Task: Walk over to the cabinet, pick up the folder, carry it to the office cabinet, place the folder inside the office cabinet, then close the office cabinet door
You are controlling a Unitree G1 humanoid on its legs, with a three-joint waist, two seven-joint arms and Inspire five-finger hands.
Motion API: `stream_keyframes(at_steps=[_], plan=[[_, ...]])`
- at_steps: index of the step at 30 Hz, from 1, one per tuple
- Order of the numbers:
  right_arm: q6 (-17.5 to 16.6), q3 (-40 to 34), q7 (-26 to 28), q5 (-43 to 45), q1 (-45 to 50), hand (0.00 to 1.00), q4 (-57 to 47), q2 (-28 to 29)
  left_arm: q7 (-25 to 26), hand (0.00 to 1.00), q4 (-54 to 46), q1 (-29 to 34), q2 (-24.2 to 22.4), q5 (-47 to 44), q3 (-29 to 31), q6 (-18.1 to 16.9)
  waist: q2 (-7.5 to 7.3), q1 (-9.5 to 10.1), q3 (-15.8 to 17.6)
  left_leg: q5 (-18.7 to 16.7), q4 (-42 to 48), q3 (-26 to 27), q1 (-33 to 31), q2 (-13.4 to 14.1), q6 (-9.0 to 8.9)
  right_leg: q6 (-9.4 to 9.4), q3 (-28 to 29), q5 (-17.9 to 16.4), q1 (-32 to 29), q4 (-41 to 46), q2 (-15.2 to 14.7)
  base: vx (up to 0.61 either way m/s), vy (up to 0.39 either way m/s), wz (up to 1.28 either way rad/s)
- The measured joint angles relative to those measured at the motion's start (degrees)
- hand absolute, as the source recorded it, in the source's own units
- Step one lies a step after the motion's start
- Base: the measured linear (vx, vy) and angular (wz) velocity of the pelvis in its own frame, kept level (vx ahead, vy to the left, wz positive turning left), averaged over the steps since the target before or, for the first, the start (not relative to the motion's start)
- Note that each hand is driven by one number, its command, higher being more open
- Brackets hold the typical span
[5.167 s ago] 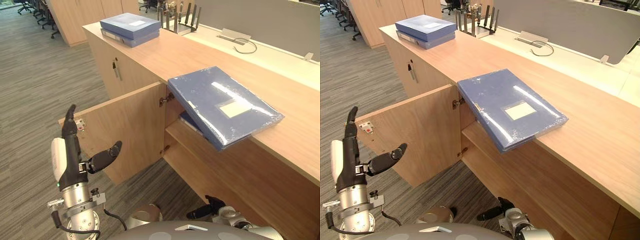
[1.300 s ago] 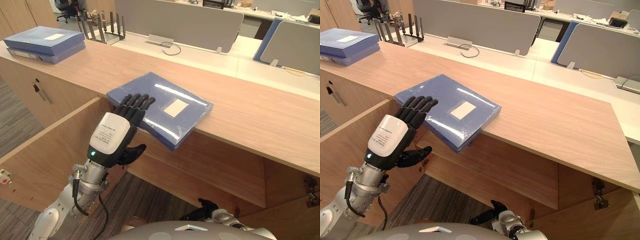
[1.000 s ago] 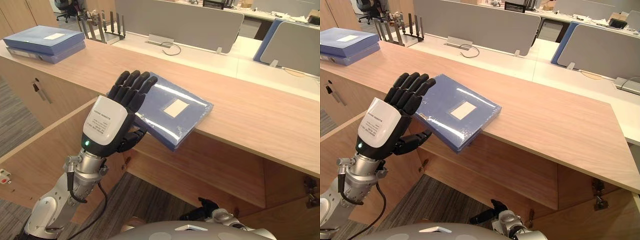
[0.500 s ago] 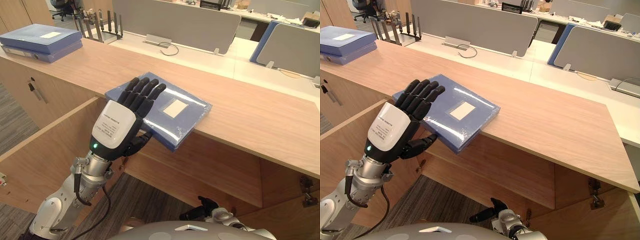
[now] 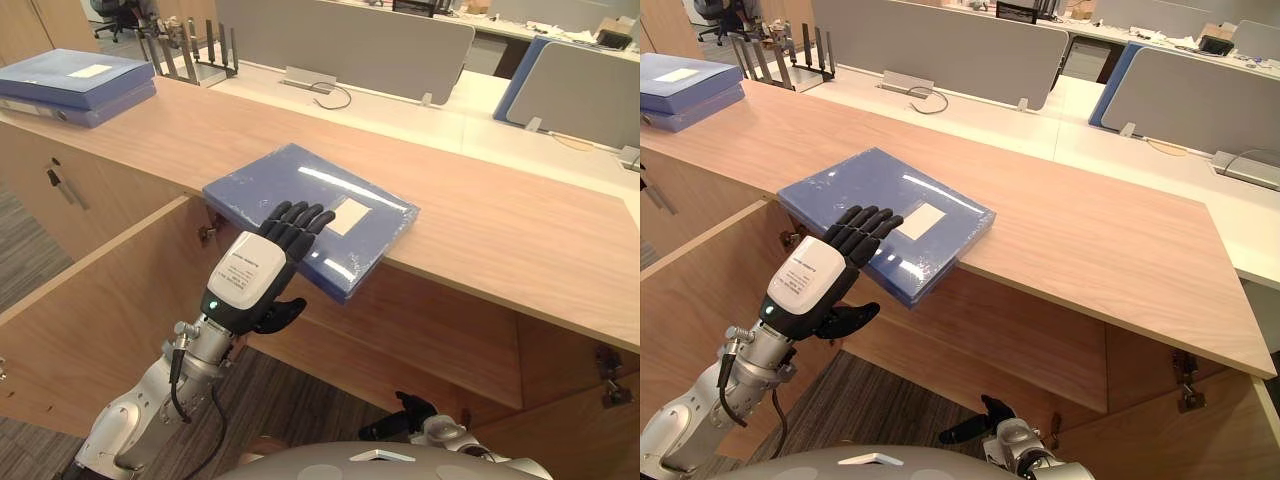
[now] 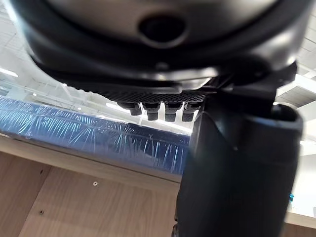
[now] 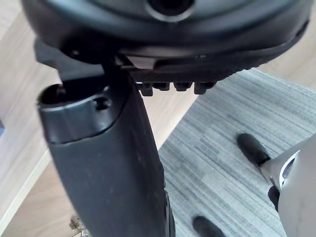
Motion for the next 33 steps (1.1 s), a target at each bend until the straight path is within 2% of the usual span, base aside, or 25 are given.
stream_keyframes(at_steps=[22, 33], plan=[[0.0, -0.11, -0.87, 0.02, 0.24, 1.0, -2.02, -0.01, 1.36, 1.0, 0.83, -0.13, -1.04, 2.28, 1.52, 3.6, 0.9, -0.26, 0.51, -0.03, -0.26, 0.61, 0.05, 0.02, 0.04, 0.04, 0.69, 0.05, -0.41, 0.03, -0.25, 0.0, 0.002, 0.0], [0.0, -0.12, -1.1, 0.04, 0.64, 1.0, -2.04, -0.01, 1.51, 1.0, 0.83, -0.25, -2.51, 2.45, 1.62, 3.6, 0.93, -0.37, 0.5, -0.03, -0.29, 0.62, 0.02, 0.01, 0.04, 0.04, 0.74, 0.05, -0.5, 0.08, -0.25, 0.0, 0.0, 0.0]])
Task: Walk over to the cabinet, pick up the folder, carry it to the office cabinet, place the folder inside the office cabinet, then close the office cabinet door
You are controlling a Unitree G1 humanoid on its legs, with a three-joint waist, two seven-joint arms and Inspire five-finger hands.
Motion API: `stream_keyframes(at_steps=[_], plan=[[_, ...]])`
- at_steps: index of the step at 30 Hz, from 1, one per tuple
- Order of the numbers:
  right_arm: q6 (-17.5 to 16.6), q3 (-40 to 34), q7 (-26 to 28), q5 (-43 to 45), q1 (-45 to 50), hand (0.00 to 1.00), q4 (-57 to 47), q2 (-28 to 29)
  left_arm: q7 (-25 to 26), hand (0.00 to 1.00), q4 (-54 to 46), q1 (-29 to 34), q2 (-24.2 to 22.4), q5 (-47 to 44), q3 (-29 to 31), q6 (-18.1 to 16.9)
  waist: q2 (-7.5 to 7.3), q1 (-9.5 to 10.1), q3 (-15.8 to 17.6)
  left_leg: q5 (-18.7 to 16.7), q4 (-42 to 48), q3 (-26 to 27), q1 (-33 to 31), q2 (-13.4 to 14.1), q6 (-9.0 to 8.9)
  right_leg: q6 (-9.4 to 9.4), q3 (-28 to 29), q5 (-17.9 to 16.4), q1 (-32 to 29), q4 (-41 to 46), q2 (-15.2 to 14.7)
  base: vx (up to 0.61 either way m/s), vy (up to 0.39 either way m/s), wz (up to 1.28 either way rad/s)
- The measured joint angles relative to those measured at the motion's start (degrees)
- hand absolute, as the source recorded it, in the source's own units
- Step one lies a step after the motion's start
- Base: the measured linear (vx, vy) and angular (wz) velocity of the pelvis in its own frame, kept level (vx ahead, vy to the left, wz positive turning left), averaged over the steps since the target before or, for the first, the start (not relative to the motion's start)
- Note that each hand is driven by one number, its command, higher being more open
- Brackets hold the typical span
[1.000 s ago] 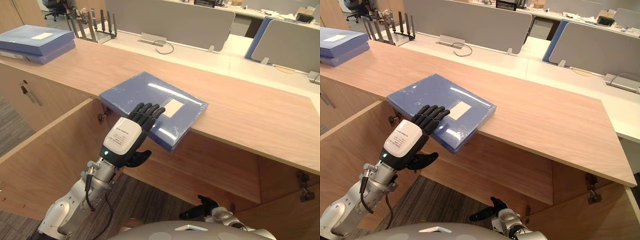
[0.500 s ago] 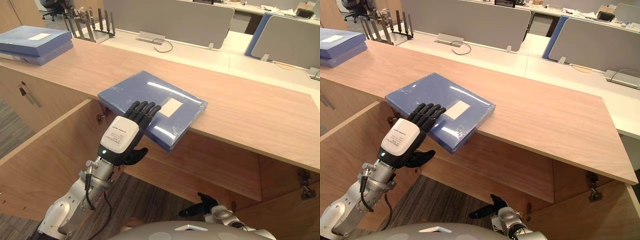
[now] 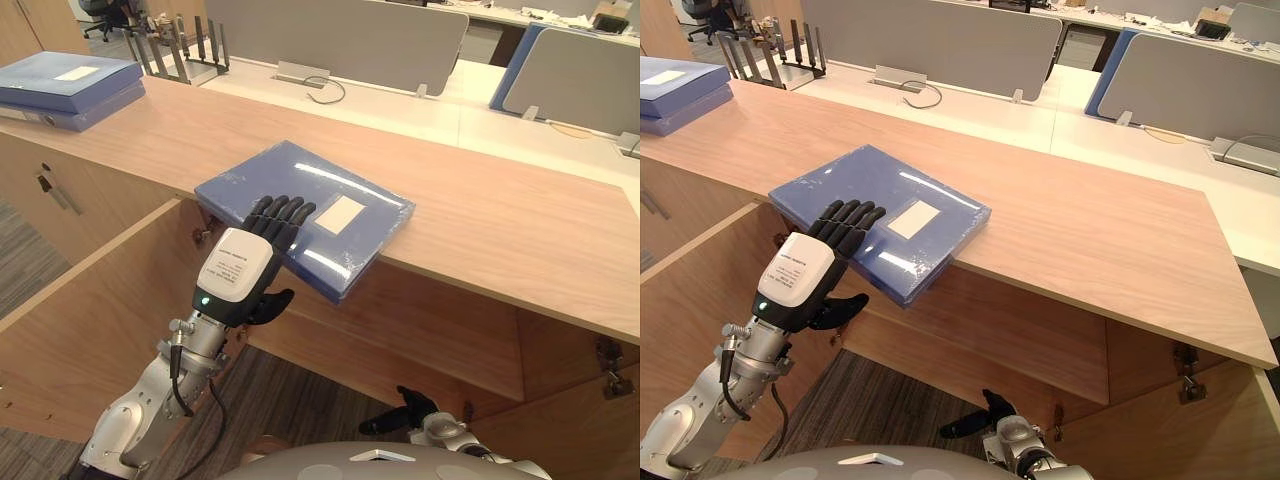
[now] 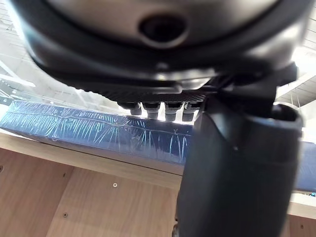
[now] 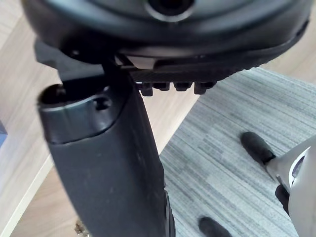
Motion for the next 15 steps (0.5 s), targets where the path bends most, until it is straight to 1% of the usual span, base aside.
stream_keyframes(at_steps=[15], plan=[[0.0, -0.03, 0.0, -0.01, 0.5, 1.0, -0.27, 0.0, 0.11, 1.0, 1.27, -0.22, -0.03, 0.01, -0.22, -0.01, 0.15, -0.06, -0.29, 0.01, -0.36, 0.07, -0.07, -0.02, 0.0, 0.0, 0.1, 0.0, -0.25, 0.0, 0.0, 0.0, 0.0, 0.0]])
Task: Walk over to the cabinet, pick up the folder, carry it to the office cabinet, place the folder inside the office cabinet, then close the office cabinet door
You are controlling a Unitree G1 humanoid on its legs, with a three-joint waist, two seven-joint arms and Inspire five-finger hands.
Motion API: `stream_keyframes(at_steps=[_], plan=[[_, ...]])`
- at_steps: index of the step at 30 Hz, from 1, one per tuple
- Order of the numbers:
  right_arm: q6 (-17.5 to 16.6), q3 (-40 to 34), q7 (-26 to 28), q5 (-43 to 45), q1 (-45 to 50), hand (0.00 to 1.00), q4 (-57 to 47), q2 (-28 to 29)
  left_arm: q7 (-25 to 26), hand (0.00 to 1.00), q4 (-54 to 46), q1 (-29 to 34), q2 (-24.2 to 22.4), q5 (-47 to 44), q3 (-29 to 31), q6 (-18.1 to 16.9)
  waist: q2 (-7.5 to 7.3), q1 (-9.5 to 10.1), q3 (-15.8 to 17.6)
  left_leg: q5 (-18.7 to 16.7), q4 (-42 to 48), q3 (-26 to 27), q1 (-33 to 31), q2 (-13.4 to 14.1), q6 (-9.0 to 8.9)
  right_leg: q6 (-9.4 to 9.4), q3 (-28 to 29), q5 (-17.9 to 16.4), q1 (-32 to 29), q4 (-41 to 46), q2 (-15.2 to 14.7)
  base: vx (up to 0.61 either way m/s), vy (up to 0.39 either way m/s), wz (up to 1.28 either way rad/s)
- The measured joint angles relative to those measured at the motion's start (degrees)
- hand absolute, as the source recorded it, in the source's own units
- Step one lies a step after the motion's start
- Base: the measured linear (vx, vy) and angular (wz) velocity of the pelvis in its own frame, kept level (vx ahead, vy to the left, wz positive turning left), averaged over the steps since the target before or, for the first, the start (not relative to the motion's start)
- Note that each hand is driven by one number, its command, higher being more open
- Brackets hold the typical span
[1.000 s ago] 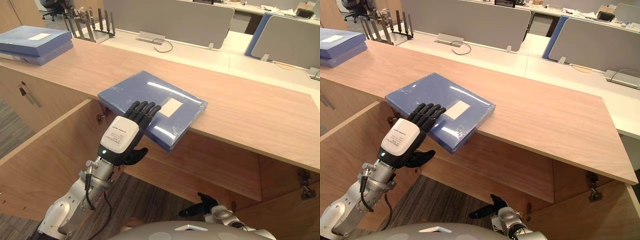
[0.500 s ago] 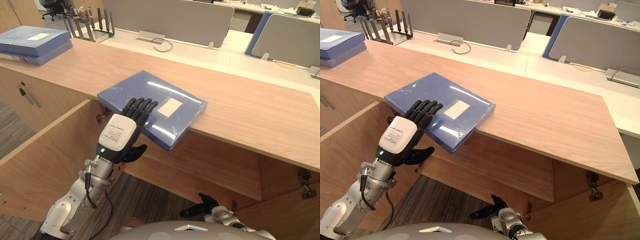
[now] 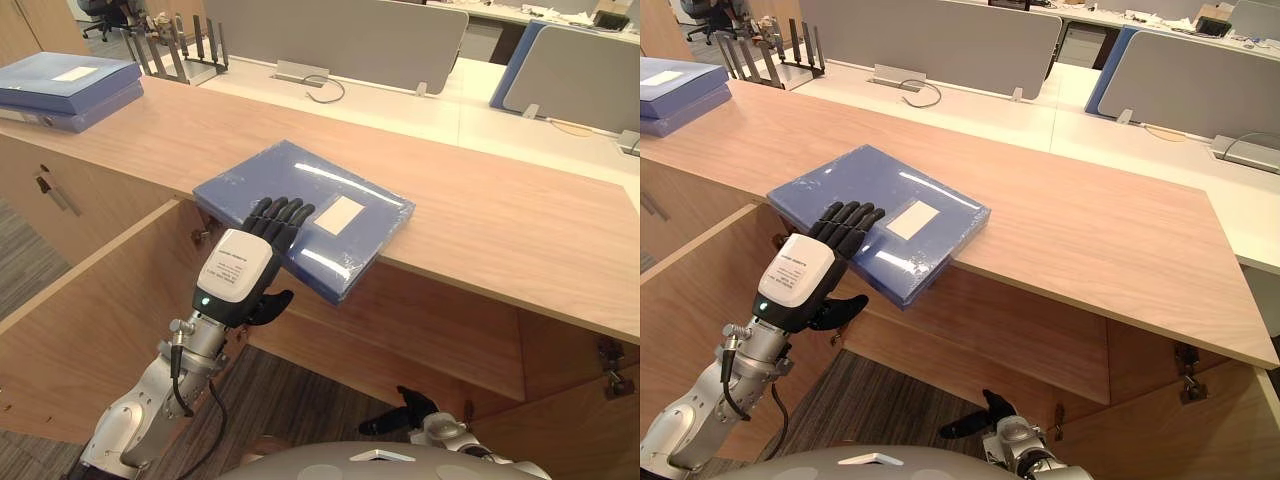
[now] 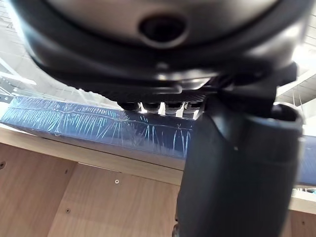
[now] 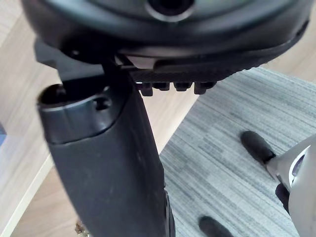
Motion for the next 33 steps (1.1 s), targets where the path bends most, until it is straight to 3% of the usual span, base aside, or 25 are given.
stream_keyframes(at_steps=[5, 6, 24, 33], plan=[[0.0, 0.0, 0.0, -0.01, 0.75, 1.0, -0.02, 0.0, 0.08, 1.0, 0.06, -0.04, -0.02, 0.0, -0.02, 0.05, -0.02, -0.09, -0.28, 0.01, -0.07, 0.03, 0.01, -0.01, 0.01, 0.0, 0.08, 0.0, -0.06, 0.01, 0.0, 0.0, 0.0, 0.0], [0.0, 0.0, 0.0, -0.01, 0.88, 1.0, -0.02, 0.0, 0.08, 0.0, 0.09, -0.04, -0.03, 0.0, -0.03, 0.07, -0.02, -0.14, -0.3, 0.01, -0.07, 0.04, 0.01, -0.01, 0.01, 0.0, 0.08, 0.0, -0.06, 0.02, -0.01, 0.0, 0.0, 0.0], [0.01, -0.52, -0.02, -0.02, 1.54, 1.0, -0.31, 0.03, 4.28, 0.0, -0.9, -5.68, -1.11, 2.11, 0.43, -1.39, 0.37, -1.53, -1.8, 0.03, -0.56, 0.86, 0.88, 0.04, 0.06, 0.03, 0.82, 0.02, 0.18, 0.03, -0.01, 0.0, 0.0, -0.02], [0.01, -0.52, -0.01, -0.03, 1.55, 1.0, -0.31, 0.09, 3.29, 0.0, -1.6, -6.23, -1.09, 2.29, 0.28, -1.42, 0.43, -1.69, -1.53, 0.02, -0.61, 0.89, 0.88, 0.04, 0.06, 0.04, 0.84, 0.03, 0.16, 0.03, -0.01, 0.0, 0.0, 0.0]])
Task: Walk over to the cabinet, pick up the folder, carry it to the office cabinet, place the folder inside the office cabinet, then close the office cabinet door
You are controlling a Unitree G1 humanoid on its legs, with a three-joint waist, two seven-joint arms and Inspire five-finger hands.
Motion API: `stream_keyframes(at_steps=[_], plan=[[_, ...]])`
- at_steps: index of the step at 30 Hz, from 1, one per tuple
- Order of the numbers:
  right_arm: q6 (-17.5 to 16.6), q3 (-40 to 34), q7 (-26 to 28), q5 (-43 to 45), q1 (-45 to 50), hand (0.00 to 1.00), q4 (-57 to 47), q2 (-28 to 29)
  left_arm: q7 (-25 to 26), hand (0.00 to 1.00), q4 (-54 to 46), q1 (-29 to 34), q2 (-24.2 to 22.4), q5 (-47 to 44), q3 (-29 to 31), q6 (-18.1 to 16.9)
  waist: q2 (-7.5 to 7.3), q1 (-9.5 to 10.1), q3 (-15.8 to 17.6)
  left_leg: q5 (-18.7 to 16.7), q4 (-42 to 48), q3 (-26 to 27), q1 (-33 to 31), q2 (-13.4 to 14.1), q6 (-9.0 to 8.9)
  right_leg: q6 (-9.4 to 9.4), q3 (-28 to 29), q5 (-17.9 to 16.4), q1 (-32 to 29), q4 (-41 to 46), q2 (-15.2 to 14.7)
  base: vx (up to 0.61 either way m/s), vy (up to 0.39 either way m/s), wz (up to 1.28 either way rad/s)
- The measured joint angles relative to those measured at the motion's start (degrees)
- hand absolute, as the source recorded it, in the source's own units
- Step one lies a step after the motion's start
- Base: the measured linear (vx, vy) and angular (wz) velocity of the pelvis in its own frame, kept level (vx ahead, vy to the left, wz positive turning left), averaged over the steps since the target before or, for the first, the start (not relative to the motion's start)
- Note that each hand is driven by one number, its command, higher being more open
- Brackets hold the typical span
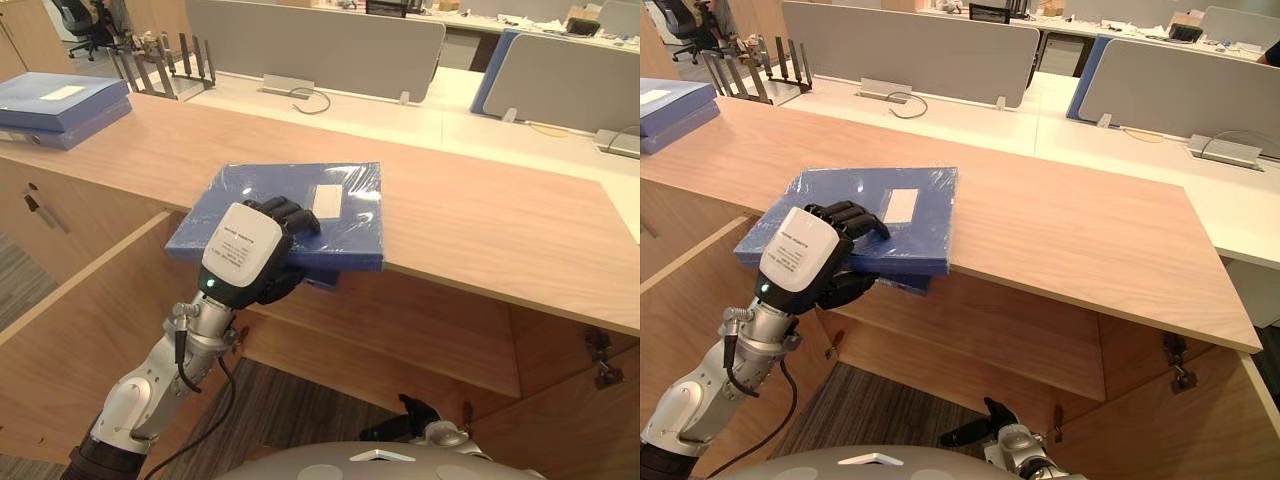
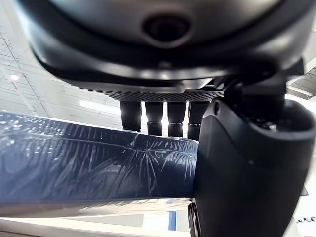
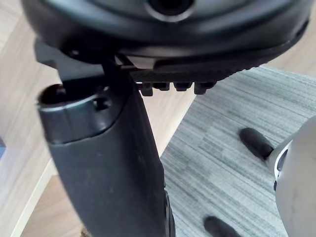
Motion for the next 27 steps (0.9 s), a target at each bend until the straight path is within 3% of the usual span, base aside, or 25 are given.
stream_keyframes(at_steps=[27], plan=[[0.02, -1.66, -0.02, 0.04, -0.48, 1.0, 0.0, 0.2, -0.04, 0.0, -5.31, -0.08, -0.12, -1.67, 1.48, 1.54, -0.63, 0.32, 2.05, 0.08, -0.67, -0.02, -0.1, -0.08, 0.09, 0.0, -0.01, -0.01, -0.38, -0.01, -0.04, 0.0, 0.0, 0.0]])
